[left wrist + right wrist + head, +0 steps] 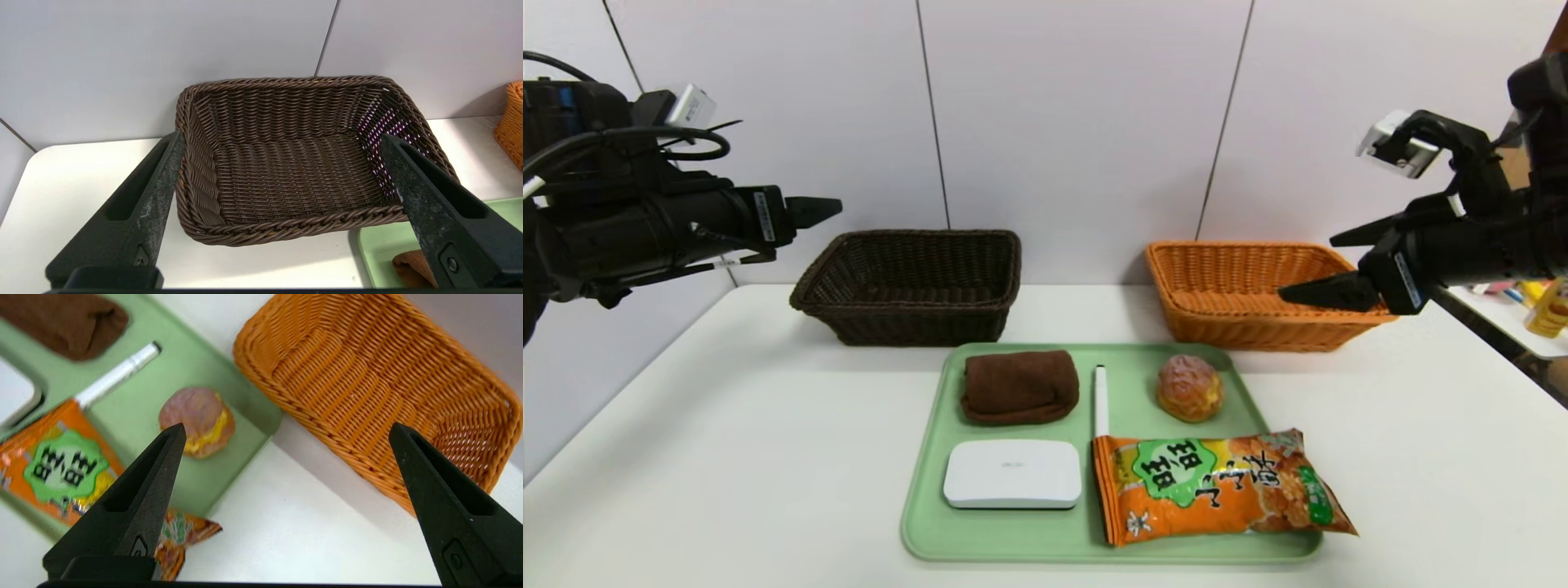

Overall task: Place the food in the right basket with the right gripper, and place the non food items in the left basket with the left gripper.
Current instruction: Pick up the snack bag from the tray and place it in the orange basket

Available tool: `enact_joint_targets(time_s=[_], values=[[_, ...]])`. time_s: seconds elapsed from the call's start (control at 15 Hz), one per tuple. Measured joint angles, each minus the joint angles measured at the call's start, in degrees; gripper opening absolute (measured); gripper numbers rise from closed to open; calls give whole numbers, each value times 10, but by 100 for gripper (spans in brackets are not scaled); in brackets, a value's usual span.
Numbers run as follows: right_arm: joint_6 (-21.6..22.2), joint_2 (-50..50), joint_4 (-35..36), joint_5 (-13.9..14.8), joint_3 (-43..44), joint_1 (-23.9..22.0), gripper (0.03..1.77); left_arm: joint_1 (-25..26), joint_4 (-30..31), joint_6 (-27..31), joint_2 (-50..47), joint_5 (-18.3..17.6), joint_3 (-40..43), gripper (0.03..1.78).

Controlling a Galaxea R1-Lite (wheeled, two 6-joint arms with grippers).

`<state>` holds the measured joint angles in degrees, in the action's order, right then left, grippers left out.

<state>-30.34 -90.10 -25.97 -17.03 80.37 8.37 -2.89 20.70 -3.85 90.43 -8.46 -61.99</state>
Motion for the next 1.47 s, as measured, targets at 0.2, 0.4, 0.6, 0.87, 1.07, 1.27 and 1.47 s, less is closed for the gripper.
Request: enact_joint_targets(time_s=[0.2,0.4,0.6,0.87,1.07,1.27,1.47], values=[[-85,-31,-206,-1,167,30,171,-5,0,27,-6,0,0,169],[-211,-65,-397,31,281,89,171,-8,0,67,-9,-2,0,169],[-293,-89,-462,84,307,139,171,-16,0,74,-9,-1,0,169],[-297,-109,-469,96,285,160,171,-22,0,74,-9,-1,-5,169],[-294,-120,-467,97,255,164,171,-27,-1,74,-7,-1,-7,169],[-292,-133,-463,97,224,172,171,-32,0,73,-1,-1,-7,169],[-290,-156,-433,97,198,186,171,-38,0,73,8,0,-7,169]])
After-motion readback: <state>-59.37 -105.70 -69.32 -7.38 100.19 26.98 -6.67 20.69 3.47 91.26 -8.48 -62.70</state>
